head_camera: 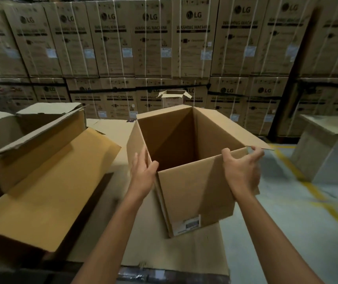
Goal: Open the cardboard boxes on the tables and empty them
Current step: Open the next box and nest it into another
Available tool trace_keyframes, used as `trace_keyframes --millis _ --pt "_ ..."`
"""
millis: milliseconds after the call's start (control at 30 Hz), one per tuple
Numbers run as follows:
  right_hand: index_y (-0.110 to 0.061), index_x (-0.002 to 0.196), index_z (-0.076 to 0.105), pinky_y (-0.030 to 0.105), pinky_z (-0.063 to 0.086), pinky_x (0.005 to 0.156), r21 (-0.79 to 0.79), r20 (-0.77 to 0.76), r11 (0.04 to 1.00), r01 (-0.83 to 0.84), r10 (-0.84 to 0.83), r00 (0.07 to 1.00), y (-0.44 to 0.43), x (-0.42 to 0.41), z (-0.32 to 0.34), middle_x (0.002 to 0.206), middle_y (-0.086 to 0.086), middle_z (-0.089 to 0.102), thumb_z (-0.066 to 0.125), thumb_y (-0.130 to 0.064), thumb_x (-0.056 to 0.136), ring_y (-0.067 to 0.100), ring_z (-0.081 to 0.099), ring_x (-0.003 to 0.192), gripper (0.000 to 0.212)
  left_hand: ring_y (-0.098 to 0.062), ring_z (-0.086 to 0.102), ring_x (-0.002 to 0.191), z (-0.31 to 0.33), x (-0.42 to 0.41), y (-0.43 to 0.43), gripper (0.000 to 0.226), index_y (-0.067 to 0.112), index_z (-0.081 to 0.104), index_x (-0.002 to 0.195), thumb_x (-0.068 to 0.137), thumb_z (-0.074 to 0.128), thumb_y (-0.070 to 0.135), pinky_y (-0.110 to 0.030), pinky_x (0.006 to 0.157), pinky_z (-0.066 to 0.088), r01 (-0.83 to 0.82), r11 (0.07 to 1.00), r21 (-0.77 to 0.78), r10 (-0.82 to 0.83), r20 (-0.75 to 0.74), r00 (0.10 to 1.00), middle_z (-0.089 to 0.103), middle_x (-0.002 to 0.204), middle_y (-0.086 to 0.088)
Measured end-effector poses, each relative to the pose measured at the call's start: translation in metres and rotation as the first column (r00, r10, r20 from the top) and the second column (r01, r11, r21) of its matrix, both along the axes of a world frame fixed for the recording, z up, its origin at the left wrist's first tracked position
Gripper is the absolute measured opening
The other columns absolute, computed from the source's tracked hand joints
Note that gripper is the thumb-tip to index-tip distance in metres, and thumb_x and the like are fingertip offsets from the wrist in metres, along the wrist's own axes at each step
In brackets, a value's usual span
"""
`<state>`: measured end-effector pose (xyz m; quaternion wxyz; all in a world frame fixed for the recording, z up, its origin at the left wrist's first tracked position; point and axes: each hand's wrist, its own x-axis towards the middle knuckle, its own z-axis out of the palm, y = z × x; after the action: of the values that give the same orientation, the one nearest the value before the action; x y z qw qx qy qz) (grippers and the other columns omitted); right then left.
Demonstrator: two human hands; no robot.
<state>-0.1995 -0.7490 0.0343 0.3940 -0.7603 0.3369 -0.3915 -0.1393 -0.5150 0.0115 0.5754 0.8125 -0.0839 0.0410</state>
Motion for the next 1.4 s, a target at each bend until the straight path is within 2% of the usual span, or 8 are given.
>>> trace_keyframes --millis 133,367,533,600,700,1000,1200,1400 --pt "-0.014 0.141 0.039 0.051 0.044 0.103 0.136 -0.085 0.989 0.06 -0.049 0.995 0.01 -0.047 -0.005 0.13 0.01 0.056 0.064 -0.055 0.085 0.032 0.055 0.119 0.074 -0.025 0.034 0.14 -0.012 -0.029 -0.003 0.092 0.04 0.014 0.154 0.074 0.045 0.072 -0.061 0.108 0.039 -0.07 0.997 -0.039 0.068 -0.07 0.995 0.03 0.156 0.005" --pt "-0.004 0.11 0.056 0.04 0.045 0.087 0.485 -0.092 0.875 -0.01 0.062 0.994 -0.005 -0.134 -0.003 0.11 0.012 0.059 0.057 -0.043 0.091 0.033 0.055 0.102 0.043 -0.032 0.03 0.135 -0.014 -0.09 0.009 0.095 0.034 0.021 0.154 0.072 0.062 0.056 -0.06 0.108 0.039 -0.147 0.989 0.006 0.146 -0.14 0.979 0.029 0.149 -0.003" --pt "-0.007 0.093 0.06 0.036 0.044 0.071 0.654 -0.071 0.743 -0.142 0.248 0.966 0.027 -0.194 -0.016 0.09 0.017 0.061 0.052 -0.03 0.095 0.03 0.058 0.083 0.024 -0.044 0.023 0.144 -0.025 -0.138 0.021 0.106 0.033 0.0 0.158 0.083 0.074 0.018 -0.054 0.11 0.039 -0.288 0.928 -0.235 0.175 -0.407 0.897 -0.004 0.164 -0.02" --pt "-0.004 0.093 0.061 0.035 0.043 0.068 0.69 -0.037 0.703 -0.17 0.269 0.962 0.044 -0.222 -0.029 0.084 0.017 0.06 0.054 -0.025 0.095 0.031 0.058 0.078 0.022 -0.043 0.037 0.137 -0.032 -0.164 0.03 0.105 0.028 -0.005 0.159 0.085 0.068 0.008 -0.054 0.106 0.044 -0.352 0.869 -0.347 0.15 -0.494 0.856 0.01 0.161 -0.025" --pt "0.0 0.108 0.059 0.038 0.041 0.07 0.694 -0.023 0.705 -0.148 0.227 0.974 0.071 -0.264 -0.051 0.096 0.019 0.061 0.054 -0.026 0.097 0.028 0.056 0.086 0.028 -0.037 0.048 0.128 -0.035 -0.205 0.045 0.097 0.026 0.005 0.159 0.086 0.062 0.002 -0.055 0.105 0.045 -0.3 0.863 -0.406 0.106 -0.435 0.894 0.037 0.154 -0.017" --pt "-0.004 0.102 0.049 0.042 0.04 0.075 0.698 0.12 0.69 -0.19 0.148 0.982 0.13 -0.348 -0.048 0.089 0.013 0.052 0.052 -0.024 0.101 0.023 0.05 0.079 0.02 -0.031 0.037 0.139 -0.005 -0.297 0.103 0.09 0.03 0.007 0.16 0.092 0.061 0.006 -0.047 0.11 0.039 -0.218 0.899 -0.38 0.137 -0.228 0.964 0.023 0.162 -0.006" --pt "-0.006 0.103 0.043 0.037 0.043 0.062 0.652 0.276 0.684 -0.327 0.187 0.943 0.173 -0.344 -0.006 0.09 0.013 0.051 0.055 -0.025 0.1 0.025 0.052 0.078 0.023 -0.031 0.04 0.134 0.039 -0.298 0.157 0.09 0.032 -0.003 0.159 0.097 0.058 0.009 -0.04 0.093 0.044 -0.185 0.92 -0.347 0.141 -0.147 0.979 0.021 0.162 -0.005" --pt "-0.012 0.083 0.044 0.062 0.049 0.091 0.565 0.34 0.726 -0.393 0.229 0.912 0.229 -0.305 0.044 0.092 0.018 0.052 0.063 -0.031 0.092 0.034 0.052 0.089 0.028 -0.031 0.047 0.124 0.089 -0.265 0.228 0.101 0.041 -0.003 0.158 0.091 0.064 0.005 -0.054 0.101 0.048 -0.108 0.902 -0.418 0.043 -0.163 0.986 0.026 0.158 -0.008"
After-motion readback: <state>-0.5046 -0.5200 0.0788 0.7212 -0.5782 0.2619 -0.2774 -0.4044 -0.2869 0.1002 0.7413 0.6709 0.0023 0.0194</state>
